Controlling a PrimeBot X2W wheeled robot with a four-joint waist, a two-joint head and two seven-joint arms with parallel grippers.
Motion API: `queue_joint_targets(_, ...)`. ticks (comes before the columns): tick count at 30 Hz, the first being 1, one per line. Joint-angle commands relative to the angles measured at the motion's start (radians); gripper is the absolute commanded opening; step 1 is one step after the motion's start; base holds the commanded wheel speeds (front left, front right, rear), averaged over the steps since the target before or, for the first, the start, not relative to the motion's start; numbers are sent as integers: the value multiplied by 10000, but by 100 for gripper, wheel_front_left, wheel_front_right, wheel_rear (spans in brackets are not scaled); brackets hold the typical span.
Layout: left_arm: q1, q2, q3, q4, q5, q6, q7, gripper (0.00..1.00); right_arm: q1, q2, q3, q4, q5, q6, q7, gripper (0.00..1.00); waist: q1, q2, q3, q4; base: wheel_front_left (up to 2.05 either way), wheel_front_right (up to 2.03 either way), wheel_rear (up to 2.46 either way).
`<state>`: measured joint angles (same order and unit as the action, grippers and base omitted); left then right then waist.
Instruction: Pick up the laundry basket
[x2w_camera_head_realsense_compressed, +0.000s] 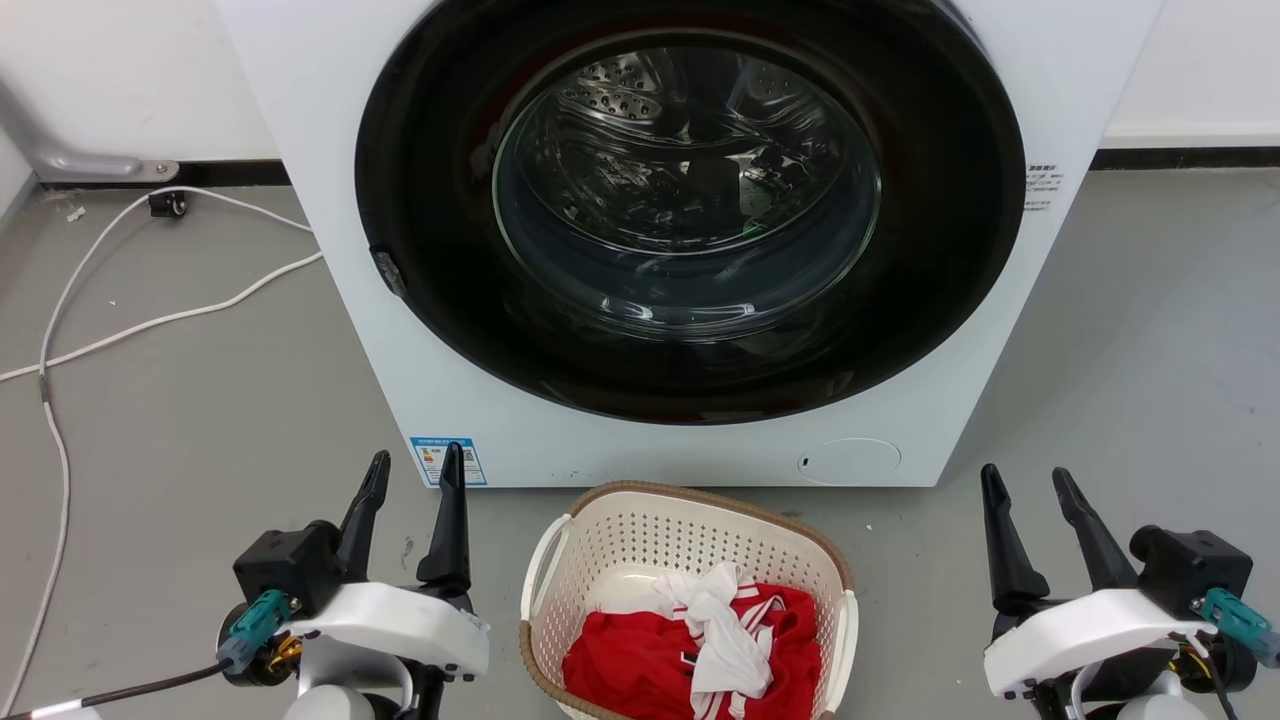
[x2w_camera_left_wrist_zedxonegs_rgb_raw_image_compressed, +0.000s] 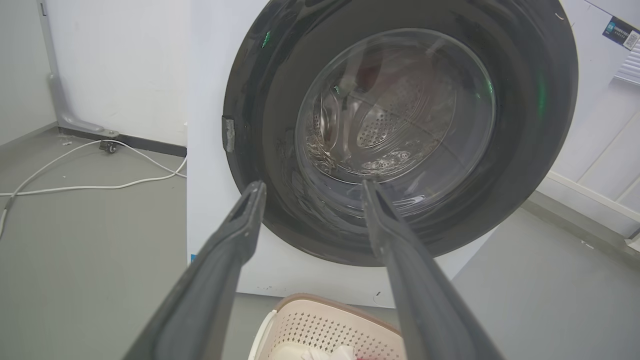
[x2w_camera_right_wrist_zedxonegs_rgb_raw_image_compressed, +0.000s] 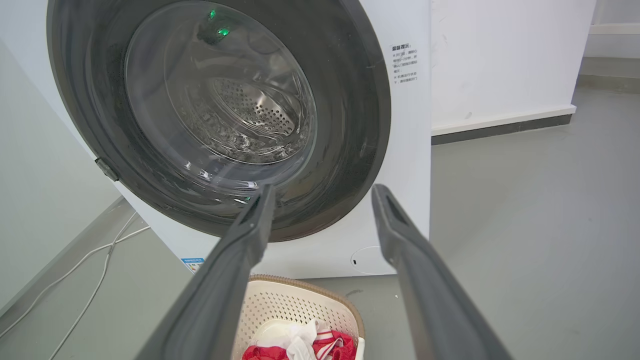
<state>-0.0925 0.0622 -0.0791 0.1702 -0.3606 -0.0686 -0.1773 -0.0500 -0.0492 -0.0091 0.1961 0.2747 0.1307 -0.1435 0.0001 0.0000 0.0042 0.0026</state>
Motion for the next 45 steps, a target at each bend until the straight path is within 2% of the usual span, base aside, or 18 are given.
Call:
queue_joint_targets(1,-168,70,-22,-49,201,49,-80,100,19,-22,19,-109,-194,0,-50,100,-1,0,-3,0,0,0,0)
queue_joint_targets(28,-160,128,-241,279,2301,225,-654,100,191,-19,179,-297,-2574,-1,-324,100,-1,0,-4,-27,0,0,0)
queue_joint_targets(40,-125,105,-263,349,3080,250,-854,100,254,-16,188,-257,-3358,-1,-480,100,-1,0,-3,-12,0,0,0)
queue_joint_targets(45,-85,79,-218,396,3123,247,-885,100,272,-16,188,-217,-3278,-3,-508,100,-1,0,-8,-11,0,0,0)
